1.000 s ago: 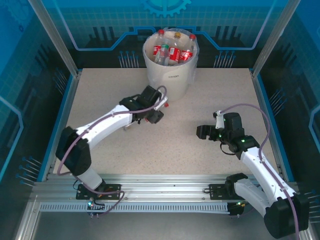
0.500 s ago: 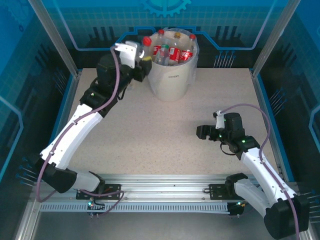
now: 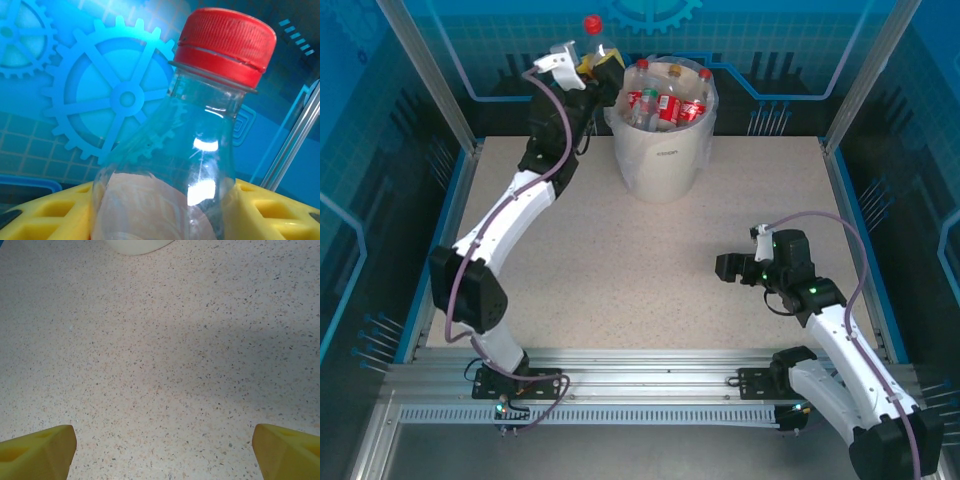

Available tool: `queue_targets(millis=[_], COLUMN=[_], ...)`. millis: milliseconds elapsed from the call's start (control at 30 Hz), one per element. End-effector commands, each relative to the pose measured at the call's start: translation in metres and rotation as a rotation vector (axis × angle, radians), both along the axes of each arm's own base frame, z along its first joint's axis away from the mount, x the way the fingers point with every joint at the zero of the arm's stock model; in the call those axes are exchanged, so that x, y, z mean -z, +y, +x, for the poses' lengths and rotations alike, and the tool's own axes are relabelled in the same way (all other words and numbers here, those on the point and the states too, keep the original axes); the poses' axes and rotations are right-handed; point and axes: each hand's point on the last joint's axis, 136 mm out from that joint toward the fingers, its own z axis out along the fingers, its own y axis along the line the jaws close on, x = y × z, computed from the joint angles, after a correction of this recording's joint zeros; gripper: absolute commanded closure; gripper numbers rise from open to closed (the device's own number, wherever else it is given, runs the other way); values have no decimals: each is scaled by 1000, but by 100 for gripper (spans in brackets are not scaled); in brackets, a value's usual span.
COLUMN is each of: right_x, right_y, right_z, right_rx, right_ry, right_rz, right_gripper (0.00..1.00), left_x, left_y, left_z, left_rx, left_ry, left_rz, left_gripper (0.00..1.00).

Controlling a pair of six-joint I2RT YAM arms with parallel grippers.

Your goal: Put the plastic bottles in the bin

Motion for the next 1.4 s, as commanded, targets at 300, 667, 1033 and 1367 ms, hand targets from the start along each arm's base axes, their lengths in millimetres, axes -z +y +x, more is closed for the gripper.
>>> queue_targets(millis=[300,667,1033,1367], right_x=[7,10,8,8], right_y=[-5,-5,-3,-2], right_z=[-3,-1,4,6], right_rx=[24,22,14,13], right_ry=[17,22,23,23], right_rz=[-7,-9,-5,-6], right_gripper=[8,8,8,8], left_x=[-1,21,91,149], left_y=[7,-3,-17,-42], left_z=[36,69,91,100], left_rx=[-35,-58,-86,-35], left_ry=[-30,48,215,347], left_rz=[-38,35,187,265], left_gripper=[54,54,59,60])
